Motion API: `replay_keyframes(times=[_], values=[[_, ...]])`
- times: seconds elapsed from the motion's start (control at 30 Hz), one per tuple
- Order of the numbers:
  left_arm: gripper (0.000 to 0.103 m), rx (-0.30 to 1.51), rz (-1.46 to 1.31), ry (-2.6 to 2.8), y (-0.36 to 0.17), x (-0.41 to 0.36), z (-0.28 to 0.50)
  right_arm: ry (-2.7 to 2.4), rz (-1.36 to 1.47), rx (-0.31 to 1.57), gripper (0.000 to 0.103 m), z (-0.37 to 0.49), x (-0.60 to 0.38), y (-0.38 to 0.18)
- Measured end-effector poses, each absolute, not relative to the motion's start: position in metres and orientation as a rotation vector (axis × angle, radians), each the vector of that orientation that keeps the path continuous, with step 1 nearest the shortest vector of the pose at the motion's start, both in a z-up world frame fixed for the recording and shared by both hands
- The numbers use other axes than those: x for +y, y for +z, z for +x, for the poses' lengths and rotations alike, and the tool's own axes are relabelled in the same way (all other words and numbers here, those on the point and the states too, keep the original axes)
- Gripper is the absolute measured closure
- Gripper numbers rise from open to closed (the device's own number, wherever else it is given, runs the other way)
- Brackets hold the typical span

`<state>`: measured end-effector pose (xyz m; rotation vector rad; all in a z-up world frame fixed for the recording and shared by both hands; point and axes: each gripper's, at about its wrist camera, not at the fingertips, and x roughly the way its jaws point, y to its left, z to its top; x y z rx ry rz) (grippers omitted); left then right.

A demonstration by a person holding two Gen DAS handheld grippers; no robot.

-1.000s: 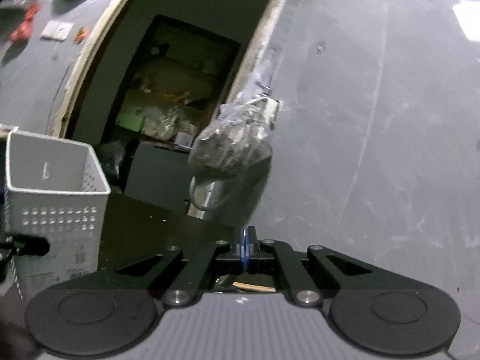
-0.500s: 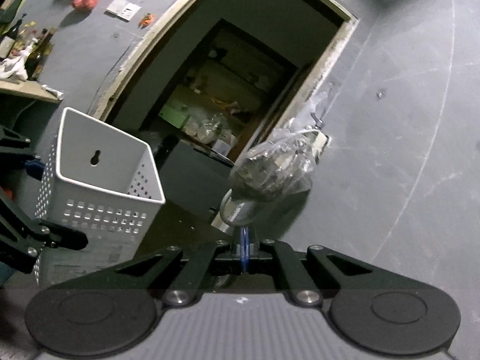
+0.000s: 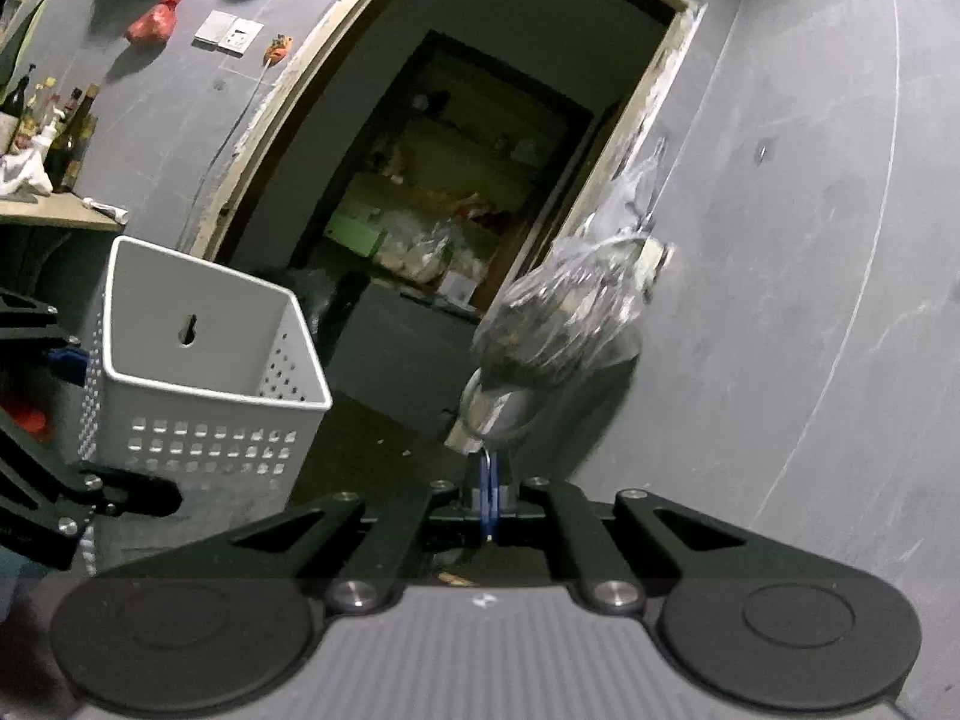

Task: Organize utensils
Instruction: 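Lift the second spoon with the right gripper and carry it above the caddy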

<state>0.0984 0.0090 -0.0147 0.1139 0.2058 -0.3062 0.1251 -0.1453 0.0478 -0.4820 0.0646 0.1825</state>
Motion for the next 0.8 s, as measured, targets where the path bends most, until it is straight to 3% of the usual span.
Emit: replay_keyframes(times=[0.43, 0.8], values=[[0.025, 0.205, 0.113, -0.306, -0.014, 0.010, 0.098, 0.145, -0.468, -0.046, 0.102, 0.116, -0.152, 0.065], [0.025, 0.203, 0.118, -0.307, -0.013, 0.010, 0.096, 0.268, -0.348, -0.390, 0.102, 0.091, -0.135, 0.122]])
